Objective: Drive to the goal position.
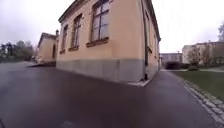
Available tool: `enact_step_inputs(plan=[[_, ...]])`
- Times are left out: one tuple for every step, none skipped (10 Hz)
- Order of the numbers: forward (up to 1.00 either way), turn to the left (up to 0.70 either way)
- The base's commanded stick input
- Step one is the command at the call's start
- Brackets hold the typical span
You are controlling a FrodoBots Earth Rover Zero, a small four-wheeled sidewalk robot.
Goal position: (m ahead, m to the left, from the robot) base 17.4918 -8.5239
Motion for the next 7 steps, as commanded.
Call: enact_step_inputs(plan=[[0.70,-0.35],[0.70,-0.35],[0.70,-0.35],[0.70,-0.35],[0.70,-0.35],[0.70,-0.35],[0.70,-0.35]])
